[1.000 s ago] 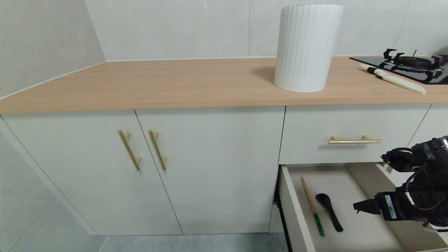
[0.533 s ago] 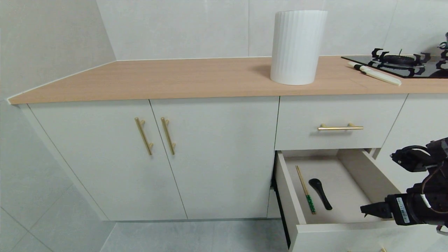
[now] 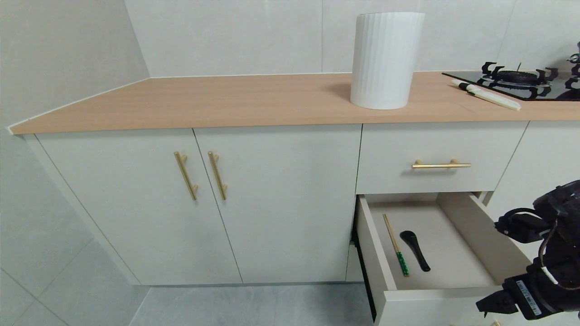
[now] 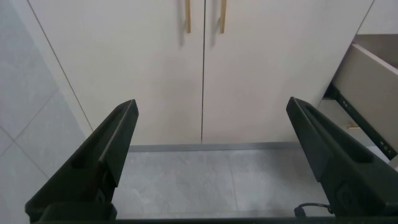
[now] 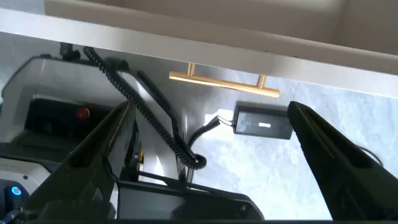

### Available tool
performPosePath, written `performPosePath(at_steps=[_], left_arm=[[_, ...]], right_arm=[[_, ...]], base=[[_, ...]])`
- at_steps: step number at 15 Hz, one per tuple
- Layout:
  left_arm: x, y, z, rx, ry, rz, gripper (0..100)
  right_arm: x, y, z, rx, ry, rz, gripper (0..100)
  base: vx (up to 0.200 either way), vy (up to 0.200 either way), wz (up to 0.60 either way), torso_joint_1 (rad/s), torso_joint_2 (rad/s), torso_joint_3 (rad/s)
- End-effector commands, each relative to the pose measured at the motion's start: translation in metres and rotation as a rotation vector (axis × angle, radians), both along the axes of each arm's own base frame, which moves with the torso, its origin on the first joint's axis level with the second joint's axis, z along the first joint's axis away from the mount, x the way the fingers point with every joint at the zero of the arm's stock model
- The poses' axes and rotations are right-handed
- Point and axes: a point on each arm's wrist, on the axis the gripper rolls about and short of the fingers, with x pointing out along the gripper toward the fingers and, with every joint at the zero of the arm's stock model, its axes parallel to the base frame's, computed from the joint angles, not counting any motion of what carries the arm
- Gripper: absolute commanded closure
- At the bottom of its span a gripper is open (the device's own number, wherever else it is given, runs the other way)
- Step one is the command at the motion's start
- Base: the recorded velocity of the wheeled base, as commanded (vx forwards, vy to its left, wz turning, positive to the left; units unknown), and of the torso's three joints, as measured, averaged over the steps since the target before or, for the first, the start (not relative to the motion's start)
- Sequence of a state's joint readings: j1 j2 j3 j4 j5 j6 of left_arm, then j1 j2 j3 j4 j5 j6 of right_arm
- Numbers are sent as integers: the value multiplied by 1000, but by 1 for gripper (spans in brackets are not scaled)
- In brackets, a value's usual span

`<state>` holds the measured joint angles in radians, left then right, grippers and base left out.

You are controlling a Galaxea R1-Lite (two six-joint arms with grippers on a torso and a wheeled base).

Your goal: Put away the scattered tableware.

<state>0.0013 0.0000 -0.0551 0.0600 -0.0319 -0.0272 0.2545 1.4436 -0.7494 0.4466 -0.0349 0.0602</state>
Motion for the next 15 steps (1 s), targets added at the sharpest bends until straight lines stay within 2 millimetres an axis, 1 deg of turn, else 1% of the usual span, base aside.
performPosePath(at_steps=[1,8,11,15], left_arm=[[0,0,0,0,0,0,0],[0,0,0,0,0,0,0],[0,0,0,0,0,0,0],[0,0,0,0,0,0,0]], right_arm=[[9,4,-13,-19,73,5,0],[29,8,-36,-43,173,-10,0],[43,9,-47,-28,159,-56,0],[55,5,-53,-6,111,-106,0]], base=[[0,0,0,0,0,0],[0,0,0,0,0,0],[0,0,0,0,0,0],[0,0,0,0,0,0]])
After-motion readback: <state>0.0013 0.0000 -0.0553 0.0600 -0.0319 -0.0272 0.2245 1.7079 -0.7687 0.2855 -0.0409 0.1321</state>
